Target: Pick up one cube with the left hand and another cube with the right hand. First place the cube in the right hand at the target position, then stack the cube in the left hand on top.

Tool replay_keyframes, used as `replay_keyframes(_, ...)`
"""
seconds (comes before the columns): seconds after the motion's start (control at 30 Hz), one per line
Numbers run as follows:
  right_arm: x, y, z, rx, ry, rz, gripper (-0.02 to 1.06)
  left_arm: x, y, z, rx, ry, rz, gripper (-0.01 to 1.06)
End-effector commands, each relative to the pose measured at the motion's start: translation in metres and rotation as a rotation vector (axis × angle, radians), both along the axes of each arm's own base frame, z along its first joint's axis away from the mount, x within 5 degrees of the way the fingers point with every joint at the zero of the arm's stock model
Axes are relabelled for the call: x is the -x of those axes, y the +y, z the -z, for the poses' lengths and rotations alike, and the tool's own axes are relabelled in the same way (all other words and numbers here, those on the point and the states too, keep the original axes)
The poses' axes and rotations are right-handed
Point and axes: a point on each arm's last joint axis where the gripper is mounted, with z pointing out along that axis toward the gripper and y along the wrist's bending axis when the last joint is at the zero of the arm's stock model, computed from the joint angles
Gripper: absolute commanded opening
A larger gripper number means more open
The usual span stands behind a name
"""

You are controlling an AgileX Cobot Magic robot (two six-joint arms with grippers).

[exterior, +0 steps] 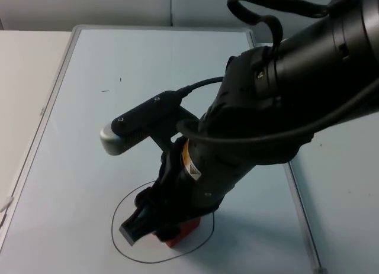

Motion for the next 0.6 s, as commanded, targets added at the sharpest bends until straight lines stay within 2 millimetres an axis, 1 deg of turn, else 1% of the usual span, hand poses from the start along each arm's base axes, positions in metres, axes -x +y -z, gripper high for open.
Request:
replay_keyframes(0.0,0.001,0.003,-0.017,-0.047,-0.027,-0.006,0.90,0.001,0.000,-0.001,0.005,-0.015,0.008,0.02)
replay_keyframes(0.03,0.000,0.003,-0.025,-0.059,-0.047,-0.022,1.02,0.001,0.000,-0.001,0.005,-0.015,0.008,0.02)
replay_keyframes(0.07,0.000,0.003,-0.034,-0.074,-0.073,-0.040,1.05,0.001,0.000,-0.001,0.005,-0.015,0.008,0.02)
replay_keyframes(0.1,0.000,0.003,-0.045,-0.102,-0.094,-0.045,1.05,0.001,0.000,-0.001,0.005,-0.015,0.008,0.02)
replay_keyframes(0.13,0.000,0.003,-0.045,-0.102,-0.094,-0.045,1.05,0.001,0.000,-0.001,0.005,-0.015,0.008,0.02)
replay_keyframes(0.17,0.001,0.002,-0.058,-0.130,-0.115,-0.047,1.05,0.001,0.000,-0.001,0.005,-0.015,0.008,0.02)
replay_keyframes(0.27,0.008,-0.010,-0.119,-0.249,-0.215,-0.056,1.05,0.001,0.000,-0.001,0.005,-0.015,0.008,0.02)
replay_keyframes(0.3,0.008,-0.010,-0.119,-0.249,-0.215,-0.056,1.05,0.001,0.000,-0.001,0.005,-0.015,0.008,0.02)
replay_keyframes(0.33,0.012,-0.016,-0.137,-0.274,-0.248,-0.067,1.05,0.001,0.000,-0.001,0.005,-0.015,0.008,0.02)
replay_keyframes(0.4,0.024,-0.034,-0.183,-0.342,-0.345,-0.106,1.05,0.001,0.000,-0.001,0.005,-0.015,0.008,0.02)
replay_keyframes(0.43,0.029,-0.043,-0.201,-0.359,-0.393,-0.135,1.05,0.001,0.000,-0.001,0.005,-0.015,0.008,0.02)
replay_keyframes(0.47,0.029,-0.043,-0.201,-0.359,-0.393,-0.135,1.05,0.001,0.000,-0.001,0.005,-0.015,0.008,0.02)
replay_keyframes(0.5,0.037,-0.055,-0.222,-0.382,-0.444,-0.156,1.05,0.001,0.000,-0.001,0.005,-0.015,0.008,0.02)
replay_keyframes(0.53,0.044,-0.066,-0.237,-0.402,-0.482,-0.167,1.05,0.001,0.000,-0.001,0.005,-0.015,0.008,0.02)
replay_keyframes(0.57,0.056,-0.084,-0.260,-0.431,-0.539,-0.176,1.05,0.001,0.000,-0.001,0.005,-0.015,0.008,0.02)
